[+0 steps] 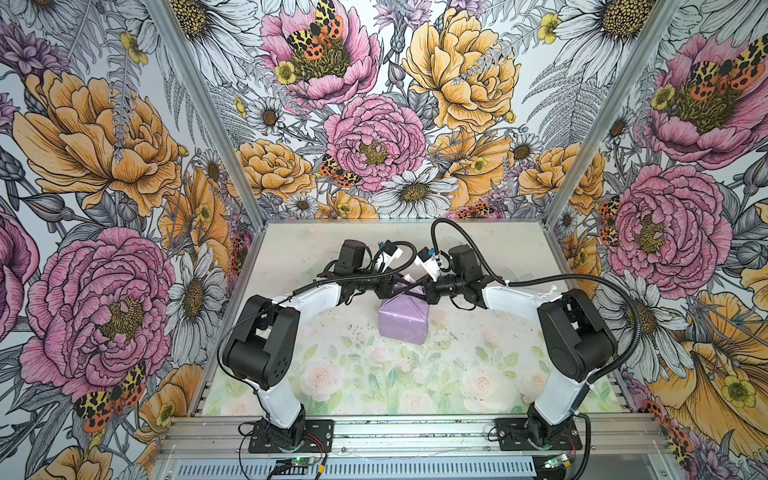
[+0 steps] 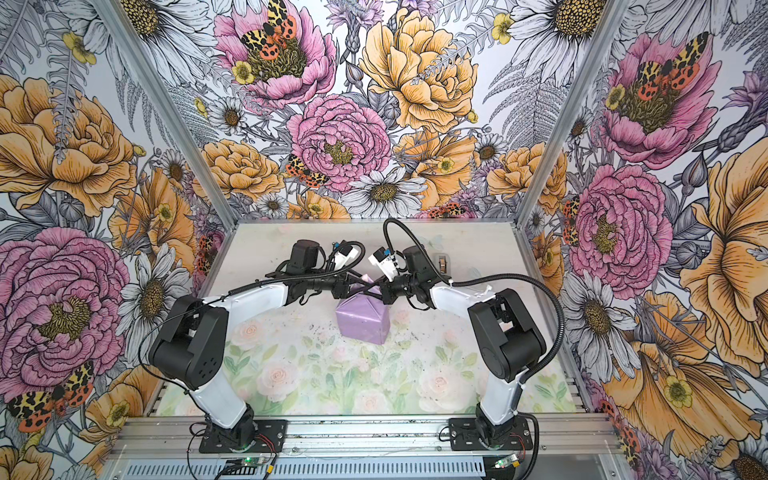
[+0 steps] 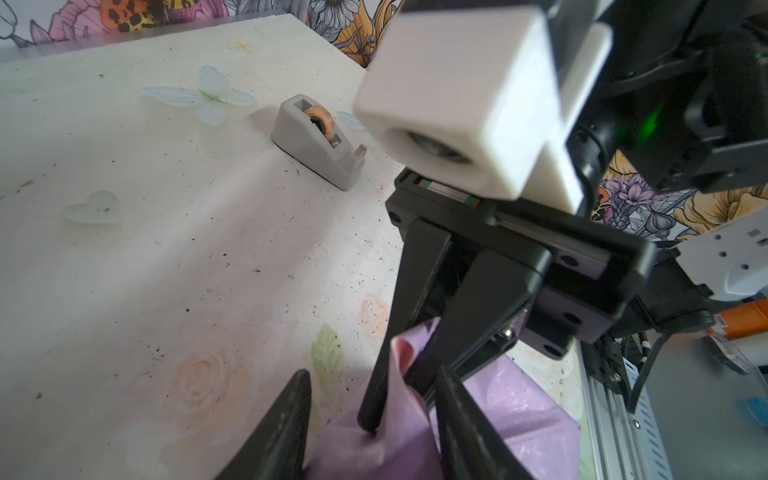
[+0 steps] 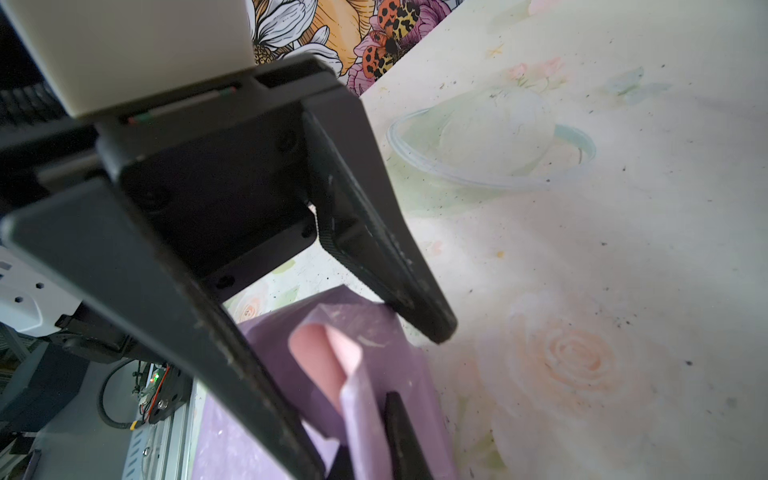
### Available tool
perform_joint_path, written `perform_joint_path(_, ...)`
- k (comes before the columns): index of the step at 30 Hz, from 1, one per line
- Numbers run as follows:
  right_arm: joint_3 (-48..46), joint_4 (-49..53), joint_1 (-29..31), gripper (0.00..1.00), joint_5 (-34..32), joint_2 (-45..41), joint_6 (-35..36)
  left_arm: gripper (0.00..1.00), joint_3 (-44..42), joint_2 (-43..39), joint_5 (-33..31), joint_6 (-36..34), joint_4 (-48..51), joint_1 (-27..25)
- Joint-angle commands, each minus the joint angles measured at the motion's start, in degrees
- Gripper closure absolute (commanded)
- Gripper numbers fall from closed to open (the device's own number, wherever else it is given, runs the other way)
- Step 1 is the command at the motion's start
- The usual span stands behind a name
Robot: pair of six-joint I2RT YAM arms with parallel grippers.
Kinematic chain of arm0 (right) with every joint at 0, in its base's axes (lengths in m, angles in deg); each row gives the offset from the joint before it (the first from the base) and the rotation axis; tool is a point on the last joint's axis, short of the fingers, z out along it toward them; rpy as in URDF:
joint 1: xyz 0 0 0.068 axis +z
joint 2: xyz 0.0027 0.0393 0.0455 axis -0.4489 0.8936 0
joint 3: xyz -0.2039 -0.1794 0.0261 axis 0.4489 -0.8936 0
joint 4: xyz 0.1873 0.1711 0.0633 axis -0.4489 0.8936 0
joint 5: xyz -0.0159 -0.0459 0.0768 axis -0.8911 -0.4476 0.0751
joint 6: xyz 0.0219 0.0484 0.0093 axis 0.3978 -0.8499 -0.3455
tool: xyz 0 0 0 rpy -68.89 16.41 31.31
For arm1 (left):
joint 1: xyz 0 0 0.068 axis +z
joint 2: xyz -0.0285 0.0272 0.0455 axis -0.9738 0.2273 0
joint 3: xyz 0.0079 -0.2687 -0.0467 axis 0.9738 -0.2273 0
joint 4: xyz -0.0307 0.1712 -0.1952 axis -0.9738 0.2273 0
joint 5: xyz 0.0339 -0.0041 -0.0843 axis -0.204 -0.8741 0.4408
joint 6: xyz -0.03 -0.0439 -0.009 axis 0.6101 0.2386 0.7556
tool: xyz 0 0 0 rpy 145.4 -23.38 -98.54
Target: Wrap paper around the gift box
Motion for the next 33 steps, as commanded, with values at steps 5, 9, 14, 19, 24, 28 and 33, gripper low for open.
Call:
perform_joint_path(5,0.68,3.89,0.65,0.79,2.68,0.02,2.39,0.68,1.35,2.74,0.05,-0.81,-1.13,-1.25)
perform_joint_path(9,0.14,4.06,0.48,0.62,0.1,-2.18,0.81,0.8,1.21,2.71,-0.83,-0.78,-1.22,-1.37)
perform_joint_path(14,-3.33,3.86,-0.42,0.55,-4.74,-8.3,-2.84,0.92,0.1,1.09,-3.26,-0.16,-1.36,-1.44)
perform_joint_path(19,-8.6,3.81,-1.45,0.53,-11.26,-16.13,-7.58,0.99,-1.57,-1.09,-6.96,1.52,-2.15,-1.9)
perform_joint_path(24,-14.92,6.17,-0.75,0.53,-20.19,-26.13,-14.67,1.0,-4.59,-4.84,-10.96,3.66,-3.37,-2.05)
perform_joint_path(28,-20.12,7.22,4.08,0.54,-29.3,-33.36,-20.03,1.0,-6.95,-8.11,-13.82,4.88,-4.19,-2.85)
perform_joint_path(33,-23.09,1.11,6.93,0.54,-33.5,-36.31,-23.5,1.0,-9.41,-10.99,-18.79,7.43,-4.67,-3.51)
